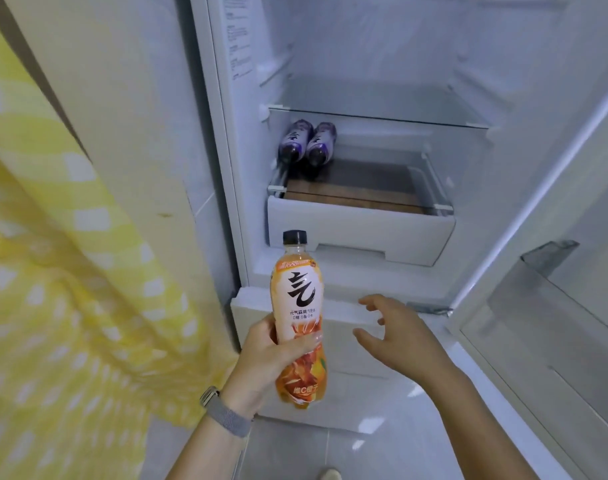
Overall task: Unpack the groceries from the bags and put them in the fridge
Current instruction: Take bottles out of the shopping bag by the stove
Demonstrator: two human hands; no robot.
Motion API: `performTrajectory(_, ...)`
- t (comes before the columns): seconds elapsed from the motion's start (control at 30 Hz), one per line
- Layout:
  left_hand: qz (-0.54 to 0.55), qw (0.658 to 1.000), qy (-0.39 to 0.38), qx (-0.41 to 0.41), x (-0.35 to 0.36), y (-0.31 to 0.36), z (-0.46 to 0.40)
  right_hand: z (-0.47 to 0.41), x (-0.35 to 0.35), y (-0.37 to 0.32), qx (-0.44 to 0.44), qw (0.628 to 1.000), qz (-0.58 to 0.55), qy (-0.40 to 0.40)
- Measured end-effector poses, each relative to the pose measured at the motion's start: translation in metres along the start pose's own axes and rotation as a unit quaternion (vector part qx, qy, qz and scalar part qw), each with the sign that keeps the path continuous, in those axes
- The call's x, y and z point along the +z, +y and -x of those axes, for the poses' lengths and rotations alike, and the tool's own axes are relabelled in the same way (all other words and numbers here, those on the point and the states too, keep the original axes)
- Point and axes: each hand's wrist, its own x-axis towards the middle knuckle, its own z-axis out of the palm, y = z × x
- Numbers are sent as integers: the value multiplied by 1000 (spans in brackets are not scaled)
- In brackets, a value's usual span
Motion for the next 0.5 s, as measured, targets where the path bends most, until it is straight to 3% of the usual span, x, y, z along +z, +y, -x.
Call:
performTrajectory(0.17,-38,999,-10,4,10,16,-77,-71,-15,4,2,1000,-22,20)
performTrajectory(0.27,-73,997,7,35,19,34,-132,-113,-37,-1,24,986,-159,41)
performTrajectory(0.37,-129,988,-2,88,28,57,-176,-139,-57,-13,89,919,-385,3)
performTrajectory(0.5,-190,964,-50,177,38,89,-216,-168,-78,-23,115,818,-559,-66)
